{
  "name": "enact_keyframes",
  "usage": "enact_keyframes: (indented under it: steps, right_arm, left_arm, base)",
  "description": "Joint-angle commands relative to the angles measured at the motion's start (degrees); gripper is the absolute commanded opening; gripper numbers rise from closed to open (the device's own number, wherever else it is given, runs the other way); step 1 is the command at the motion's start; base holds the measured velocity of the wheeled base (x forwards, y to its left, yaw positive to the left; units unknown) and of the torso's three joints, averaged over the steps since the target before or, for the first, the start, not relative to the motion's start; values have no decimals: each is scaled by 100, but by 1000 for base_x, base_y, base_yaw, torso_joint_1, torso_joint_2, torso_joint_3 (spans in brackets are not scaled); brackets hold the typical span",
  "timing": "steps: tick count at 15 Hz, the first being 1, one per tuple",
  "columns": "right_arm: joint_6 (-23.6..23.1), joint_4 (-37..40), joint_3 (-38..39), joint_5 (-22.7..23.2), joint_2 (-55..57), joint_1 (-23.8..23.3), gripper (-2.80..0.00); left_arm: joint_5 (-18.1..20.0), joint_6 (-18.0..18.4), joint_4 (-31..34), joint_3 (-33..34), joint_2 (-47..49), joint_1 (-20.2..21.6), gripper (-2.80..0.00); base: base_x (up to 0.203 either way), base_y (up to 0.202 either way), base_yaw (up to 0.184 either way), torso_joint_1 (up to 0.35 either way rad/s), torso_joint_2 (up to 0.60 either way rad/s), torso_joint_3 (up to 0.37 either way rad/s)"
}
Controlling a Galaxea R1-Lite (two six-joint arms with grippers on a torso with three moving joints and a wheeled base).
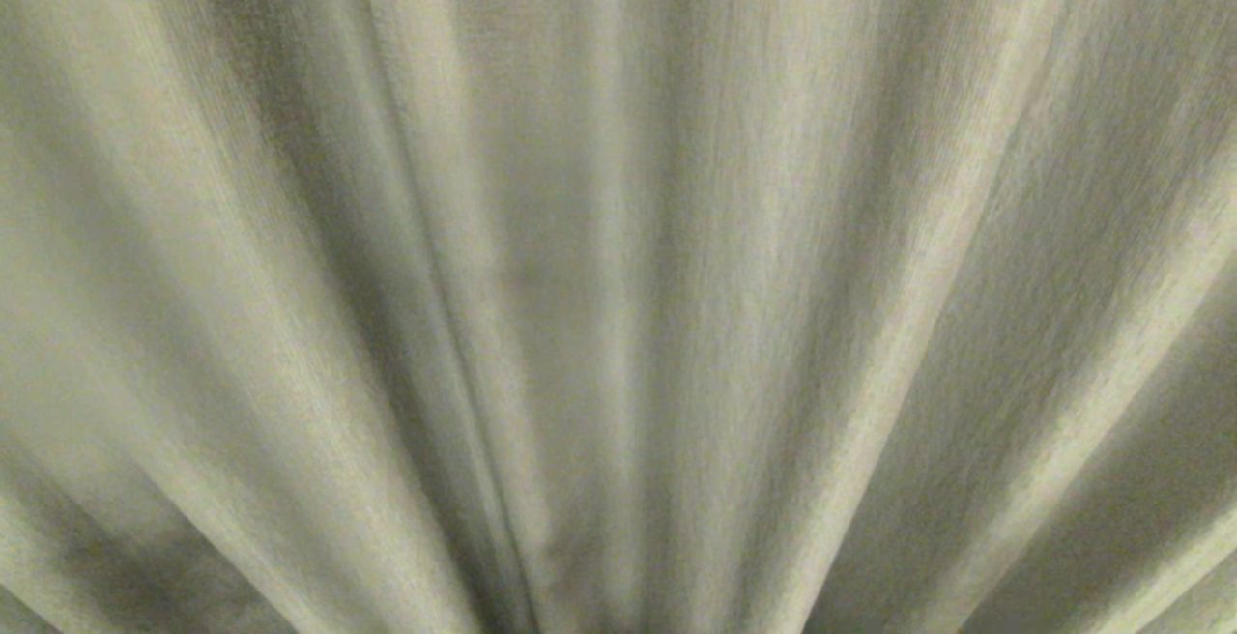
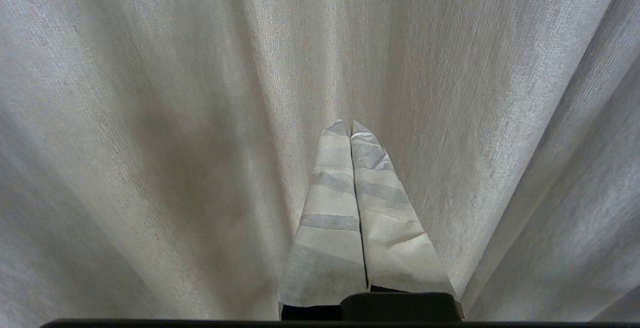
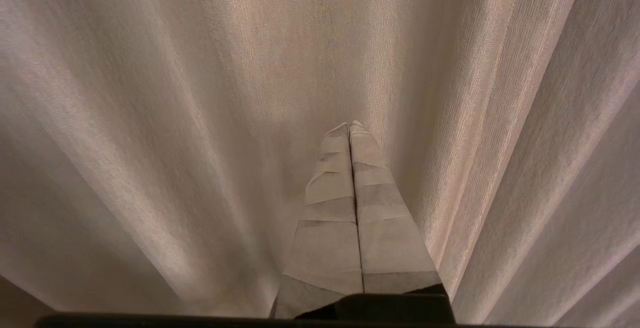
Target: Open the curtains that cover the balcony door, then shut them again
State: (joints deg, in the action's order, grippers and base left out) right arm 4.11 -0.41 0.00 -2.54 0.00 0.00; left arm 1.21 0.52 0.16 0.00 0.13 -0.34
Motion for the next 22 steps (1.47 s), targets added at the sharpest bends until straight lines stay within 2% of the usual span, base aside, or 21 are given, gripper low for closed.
enact_keyframes:
  steps: [1,22]
  right_arm:
    - [2,-2,0,-1,9,0,-280]
    - [2,-2,0,-1,9,0,-280]
  left_arm:
    - [2,0,2,0,-13,-2,-280]
    - [2,0,-7,0,-13,-2,-280]
  base:
    - [0,0,0,0,0,0]
    - [0,0,0,0,0,0]
